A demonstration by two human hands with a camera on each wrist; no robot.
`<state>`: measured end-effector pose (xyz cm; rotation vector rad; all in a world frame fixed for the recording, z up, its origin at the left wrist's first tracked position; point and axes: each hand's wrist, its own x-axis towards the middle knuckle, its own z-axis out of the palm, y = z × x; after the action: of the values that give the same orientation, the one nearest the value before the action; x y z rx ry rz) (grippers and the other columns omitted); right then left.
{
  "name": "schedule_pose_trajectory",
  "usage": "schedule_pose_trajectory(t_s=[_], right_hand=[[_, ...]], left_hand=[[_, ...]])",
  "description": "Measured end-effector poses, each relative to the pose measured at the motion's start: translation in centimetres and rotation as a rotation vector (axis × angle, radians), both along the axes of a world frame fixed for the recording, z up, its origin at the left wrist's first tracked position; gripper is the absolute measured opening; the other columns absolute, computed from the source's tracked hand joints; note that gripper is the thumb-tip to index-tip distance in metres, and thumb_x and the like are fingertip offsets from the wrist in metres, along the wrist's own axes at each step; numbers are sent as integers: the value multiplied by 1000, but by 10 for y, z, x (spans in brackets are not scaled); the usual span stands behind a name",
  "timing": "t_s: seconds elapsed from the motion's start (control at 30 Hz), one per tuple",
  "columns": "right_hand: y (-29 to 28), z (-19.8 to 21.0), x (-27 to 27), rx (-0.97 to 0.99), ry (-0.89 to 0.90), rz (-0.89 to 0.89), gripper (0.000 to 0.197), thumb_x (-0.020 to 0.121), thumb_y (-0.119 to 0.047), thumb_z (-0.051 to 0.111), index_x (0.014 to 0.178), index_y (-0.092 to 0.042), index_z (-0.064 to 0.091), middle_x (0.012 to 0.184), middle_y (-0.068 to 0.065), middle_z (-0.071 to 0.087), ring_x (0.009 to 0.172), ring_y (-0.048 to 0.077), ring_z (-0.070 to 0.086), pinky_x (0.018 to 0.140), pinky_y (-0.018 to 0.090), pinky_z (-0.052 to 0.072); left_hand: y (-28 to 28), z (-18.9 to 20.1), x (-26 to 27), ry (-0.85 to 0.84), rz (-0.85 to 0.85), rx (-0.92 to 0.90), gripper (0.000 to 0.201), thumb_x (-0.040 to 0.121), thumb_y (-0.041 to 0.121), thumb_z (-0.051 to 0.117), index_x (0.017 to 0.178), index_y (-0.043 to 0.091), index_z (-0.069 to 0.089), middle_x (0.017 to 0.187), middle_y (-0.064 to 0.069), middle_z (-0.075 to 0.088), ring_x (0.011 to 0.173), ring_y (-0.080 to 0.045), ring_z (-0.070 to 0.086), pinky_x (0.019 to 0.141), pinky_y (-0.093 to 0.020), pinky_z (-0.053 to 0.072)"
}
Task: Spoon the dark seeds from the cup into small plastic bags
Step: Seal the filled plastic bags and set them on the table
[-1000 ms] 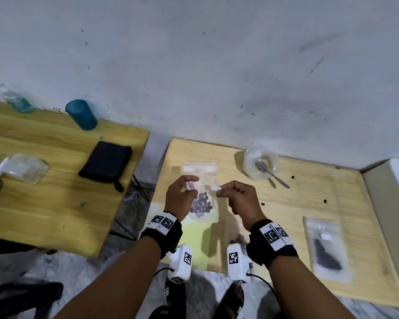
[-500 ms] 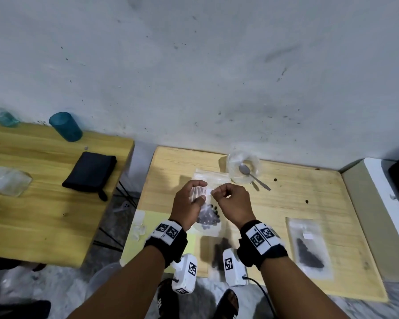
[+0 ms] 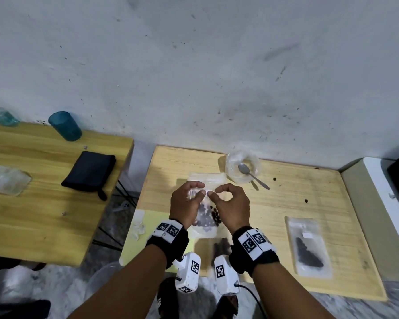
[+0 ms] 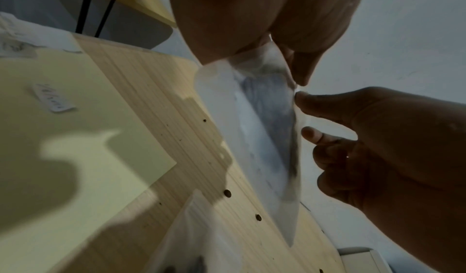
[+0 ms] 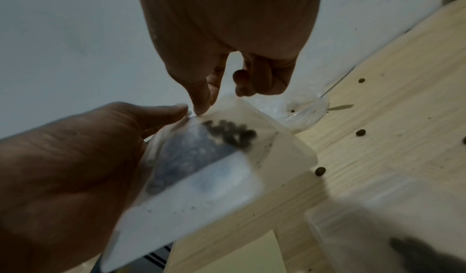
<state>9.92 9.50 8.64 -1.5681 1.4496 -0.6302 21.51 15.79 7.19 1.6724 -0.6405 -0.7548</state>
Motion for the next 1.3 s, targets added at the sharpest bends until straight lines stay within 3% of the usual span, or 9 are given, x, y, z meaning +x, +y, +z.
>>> schedule_pose_trajectory(t_s=[0.13,0.23,0.3,0.5,0.67,0.83,0.97,1.13,1.3], right_hand=[[-3,-7,-1,22,-95,-39,24,75,-34,82,75,-24,61,84,-10,66,86,10,61,76,25,41],[-3,-6,-1,12,-122,-56,23,74,-27,83,74,-25,60,77,-9,63,75,8,60,69,25,41],[-3,-4,-1,16,-139,-34,22,74,-23,83,78,-25,62,79,-6,65,76,8,60,70,25,43],[-3,-7,-6,39,-161,31,25,70,-19,86,81,-27,65,82,-5,67,83,13,63,77,32,50],[0,-12,-12,69,-207,28,20,72,-16,84,80,-23,67,79,-5,62,80,15,60,76,33,50],[3,-20,-42,267,-229,146,18,73,-1,80,77,-14,68,76,6,57,67,16,55,59,17,44],[1,-31,-71,346,-254,51,24,77,4,75,95,-11,72,80,-1,58,60,7,47,44,8,35],[-12,-41,-116,298,-227,-84,26,76,3,75,94,-15,74,91,6,67,83,20,62,64,18,47],[-23,-49,-189,265,7,-171,25,77,-5,76,97,-17,72,94,1,70,84,13,65,68,18,48]], left_hand=[[1,0,4,5,-59,6,16,86,10,67,88,25,68,89,5,69,61,-5,58,61,-27,46],[0,-1,5,-22,-93,1,20,85,7,67,90,26,68,96,8,69,84,7,60,76,-11,44],[0,-1,5,-28,-101,2,22,84,6,68,91,27,68,98,9,69,88,10,60,76,-2,40],[6,-3,7,42,-120,-9,23,81,1,68,96,19,71,95,4,70,89,-9,65,78,-17,50],[2,-3,6,128,-96,32,30,78,-2,69,99,19,71,101,3,68,90,-2,61,79,-14,47],[-3,-7,7,345,-28,25,43,66,2,70,103,24,71,114,-7,67,100,-18,60,85,-27,47],[-12,-12,-10,345,-85,69,51,67,-5,71,108,24,68,116,-10,63,92,-11,62,75,-25,52],[-23,-27,-53,245,-241,212,37,72,-3,69,99,22,74,112,-8,64,106,-21,61,85,-37,53],[-48,-45,-120,403,-466,366,34,85,-7,58,111,14,65,114,-10,57,77,-20,57,58,-27,46]])
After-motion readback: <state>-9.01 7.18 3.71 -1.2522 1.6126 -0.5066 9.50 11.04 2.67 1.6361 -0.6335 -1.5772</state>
